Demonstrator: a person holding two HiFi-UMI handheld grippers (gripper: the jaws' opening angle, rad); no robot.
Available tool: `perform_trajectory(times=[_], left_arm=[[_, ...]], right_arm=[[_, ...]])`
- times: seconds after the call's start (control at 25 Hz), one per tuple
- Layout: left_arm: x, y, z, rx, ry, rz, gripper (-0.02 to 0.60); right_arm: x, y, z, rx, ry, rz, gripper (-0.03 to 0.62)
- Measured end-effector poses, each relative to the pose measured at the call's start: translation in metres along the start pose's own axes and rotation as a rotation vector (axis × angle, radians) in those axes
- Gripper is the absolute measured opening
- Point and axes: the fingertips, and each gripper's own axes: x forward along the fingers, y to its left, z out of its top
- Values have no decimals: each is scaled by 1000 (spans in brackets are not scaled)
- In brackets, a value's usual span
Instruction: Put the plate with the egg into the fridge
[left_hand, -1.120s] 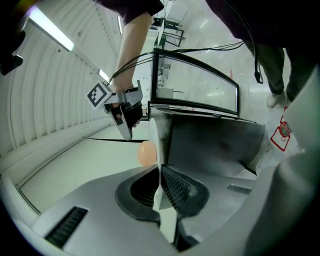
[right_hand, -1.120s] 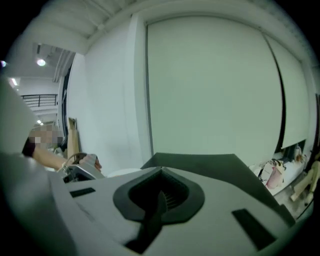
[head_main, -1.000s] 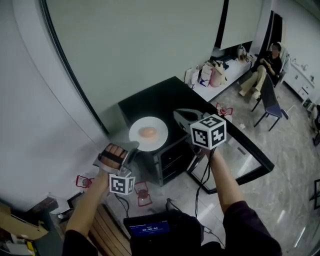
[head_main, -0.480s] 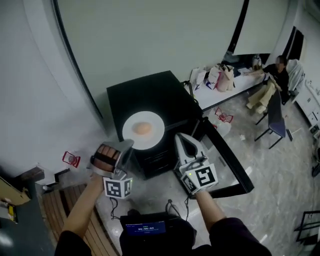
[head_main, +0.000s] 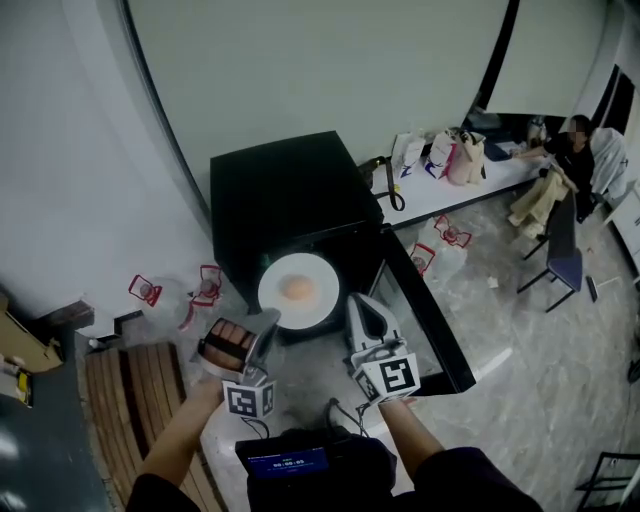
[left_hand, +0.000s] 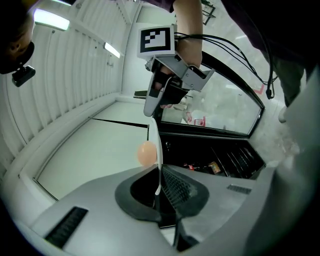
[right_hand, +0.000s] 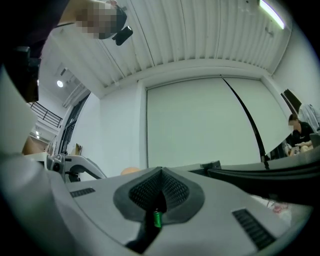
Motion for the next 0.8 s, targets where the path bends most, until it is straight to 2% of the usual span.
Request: perform_trajectory(times=[0.12,0.32,0.48,0.6,0.8], left_arm=[[-1,-10,3,11,17,-13,20],[4,-18,2,21,45,-13,20],[25,-29,-1,90,104,-1,20],[51,-59,-6,86,162,-11,20],[117,-143,-25,36,263,-96,20]], right_arm=[[-6,-4,-2,20,9,-5,6],[-10,0,-7,-8,24,6,6],[-8,-2,-23,-38,25,7,6],[-8,-5,-49,-38,67,-6,6],[-7,-11,-92,-52,126,-7,6]])
